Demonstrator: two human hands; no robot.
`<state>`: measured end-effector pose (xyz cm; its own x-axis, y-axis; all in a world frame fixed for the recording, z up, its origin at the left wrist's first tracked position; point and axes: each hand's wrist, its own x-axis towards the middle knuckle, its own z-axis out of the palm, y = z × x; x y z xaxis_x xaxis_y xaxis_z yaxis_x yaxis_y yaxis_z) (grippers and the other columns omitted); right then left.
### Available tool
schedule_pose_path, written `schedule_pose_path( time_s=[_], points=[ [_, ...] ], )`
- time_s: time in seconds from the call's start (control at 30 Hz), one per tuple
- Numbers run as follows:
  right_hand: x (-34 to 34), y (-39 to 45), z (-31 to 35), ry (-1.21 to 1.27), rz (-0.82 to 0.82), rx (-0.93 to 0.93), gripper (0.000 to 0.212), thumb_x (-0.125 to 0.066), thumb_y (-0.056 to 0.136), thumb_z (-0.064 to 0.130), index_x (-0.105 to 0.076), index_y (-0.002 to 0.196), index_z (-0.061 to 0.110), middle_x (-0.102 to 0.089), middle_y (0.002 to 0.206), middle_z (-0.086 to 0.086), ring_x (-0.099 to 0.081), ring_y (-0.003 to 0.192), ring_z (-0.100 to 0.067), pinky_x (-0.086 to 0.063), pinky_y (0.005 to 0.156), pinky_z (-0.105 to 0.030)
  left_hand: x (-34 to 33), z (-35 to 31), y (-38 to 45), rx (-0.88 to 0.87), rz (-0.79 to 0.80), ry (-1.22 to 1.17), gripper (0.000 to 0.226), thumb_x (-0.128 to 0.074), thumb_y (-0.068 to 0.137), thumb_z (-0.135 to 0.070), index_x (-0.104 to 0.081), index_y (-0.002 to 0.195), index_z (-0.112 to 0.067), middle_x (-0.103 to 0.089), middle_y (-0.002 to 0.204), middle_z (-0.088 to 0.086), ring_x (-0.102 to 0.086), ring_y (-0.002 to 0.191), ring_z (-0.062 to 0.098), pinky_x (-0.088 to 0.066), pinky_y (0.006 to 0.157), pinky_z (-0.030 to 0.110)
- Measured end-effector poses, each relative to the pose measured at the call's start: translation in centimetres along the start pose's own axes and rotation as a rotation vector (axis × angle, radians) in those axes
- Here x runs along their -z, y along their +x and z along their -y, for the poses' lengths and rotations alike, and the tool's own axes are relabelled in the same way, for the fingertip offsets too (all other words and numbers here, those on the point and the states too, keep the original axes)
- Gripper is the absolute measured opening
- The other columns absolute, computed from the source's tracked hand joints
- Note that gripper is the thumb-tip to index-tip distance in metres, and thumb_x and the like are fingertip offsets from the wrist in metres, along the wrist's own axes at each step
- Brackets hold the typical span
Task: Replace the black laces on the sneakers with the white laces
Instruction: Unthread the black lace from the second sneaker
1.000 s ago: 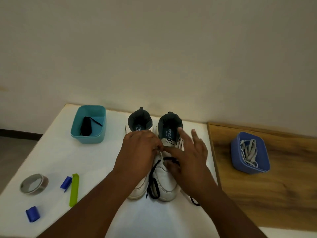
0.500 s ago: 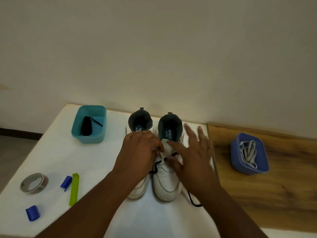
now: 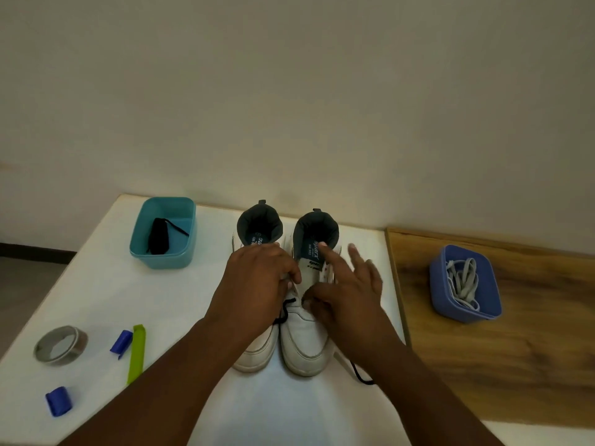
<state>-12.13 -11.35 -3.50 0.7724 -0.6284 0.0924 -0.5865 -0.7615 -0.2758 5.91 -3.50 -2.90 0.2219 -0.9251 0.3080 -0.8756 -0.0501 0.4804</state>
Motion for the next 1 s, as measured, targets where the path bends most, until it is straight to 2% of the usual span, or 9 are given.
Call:
schedule_pose_path(
  time_s=[0.2,0.33,0.43,0.5,0.57,0.7,0.83,0.93,1.0],
  points=[
    [2.0,0.6,-4.0,0.241,-0.597,-0.487,0.018,-0.053,0.1,0.032,-0.065,0.092,0.022,-0.056,0.132,-0.011,-0.051,0.123,-0.03,-0.041,0.1,-0.047,-0.1,0.2,-0.1,0.037,0.036,-0.003,0.015,-0.08,0.073,-0.021,-0.076,0.076,-0.035,-0.069,0.083,-0.014,-0.062,0.08,0.005,-0.041,0.081,0.022],
    [1.4,0.4,-4.0,0.327,-0.513,-0.523,0.013,-0.054,0.099,0.03,-0.064,0.106,0.026,-0.051,0.133,-0.012,-0.049,0.124,-0.032,-0.042,0.104,-0.046,0.0,0.1,0.0,0.043,0.041,-0.001,0.016,-0.08,0.074,-0.02,-0.077,0.078,-0.035,-0.069,0.085,-0.014,-0.062,0.081,0.005,-0.045,0.084,0.026],
    [1.7,0.4,-1.8,0.101,-0.224,-0.181,0.033,-0.066,0.095,0.037,-0.061,0.126,0.047,-0.02,0.166,-0.006,-0.008,0.155,-0.032,-0.012,0.121,-0.045,0.0,0.0,0.0,0.045,0.026,0.019,0.013,-0.081,0.076,-0.023,-0.078,0.079,-0.035,-0.07,0.086,-0.013,-0.063,0.082,0.006,-0.039,0.083,0.022],
    [0.8,0.4,-0.4,-0.002,-0.05,-0.004,0.019,-0.065,0.093,0.046,-0.068,0.111,0.051,-0.012,0.17,0.001,0.005,0.156,-0.032,-0.001,0.124,-0.054,-0.1,0.0,0.0,0.043,0.02,0.037,0.014,-0.082,0.075,-0.023,-0.077,0.079,-0.035,-0.07,0.086,-0.013,-0.063,0.082,0.007,-0.038,0.082,0.022],
    [0.2,0.3,0.0,0.024,-0.038,-0.018,0.007,-0.066,0.093,0.045,-0.072,0.095,0.046,-0.024,0.167,0.003,-0.003,0.156,-0.033,-0.008,0.122,-0.061,-0.1,0.2,-0.1,0.034,0.023,0.028,0.016,-0.083,0.073,-0.021,-0.077,0.078,-0.035,-0.07,0.085,-0.012,-0.065,0.081,0.009,-0.041,0.082,0.023],
    [1.8,0.7,-2.2,0.149,-0.326,-0.242,0.007,-0.067,0.095,0.032,-0.071,0.096,0.037,-0.048,0.149,0.001,-0.036,0.145,-0.027,-0.031,0.114,-0.054,-0.1,0.1,0.0,0.017,0.043,0.03,0.017,-0.079,0.074,-0.02,-0.075,0.08,-0.036,-0.069,0.086,-0.015,-0.062,0.082,0.005,-0.045,0.083,0.026],
    [3.4,1.0,-2.6,0.56,-0.486,-0.37,0.014,-0.058,0.102,0.025,-0.061,0.095,0.037,-0.064,0.111,0.004,-0.06,0.102,-0.015,-0.052,0.082,-0.039,0.0,0.2,-0.3,0.034,0.012,0.04,0.015,-0.077,0.08,-0.023,-0.075,0.085,-0.037,-0.068,0.091,-0.014,-0.062,0.087,0.006,-0.04,0.087,0.023],
    [4.0,0.8,0.3,0.742,-0.495,-0.298,0.017,-0.054,0.104,0.022,-0.063,0.097,0.034,-0.066,0.087,0.004,-0.062,0.079,-0.019,-0.053,0.069,-0.041,-0.2,-0.2,-0.8,0.053,0.024,0.067,0.023,-0.068,0.085,-0.038,-0.069,0.107,-0.041,-0.062,0.109,-0.015,-0.055,0.107,0.008,-0.035,0.106,0.032],
    [4.8,0.5,2.5,0.87,-0.489,-0.205,0.019,-0.055,0.104,0.016,-0.067,0.103,0.03,-0.07,0.09,0.003,-0.067,0.08,-0.019,-0.057,0.067,-0.036,-0.4,-1.1,-0.8,0.087,0.111,0.033,0.056,-0.064,0.082,-0.058,-0.05,0.134,-0.044,-0.051,0.132,-0.013,-0.04,0.134,0.013,-0.017,0.12,0.04]
  ],
)
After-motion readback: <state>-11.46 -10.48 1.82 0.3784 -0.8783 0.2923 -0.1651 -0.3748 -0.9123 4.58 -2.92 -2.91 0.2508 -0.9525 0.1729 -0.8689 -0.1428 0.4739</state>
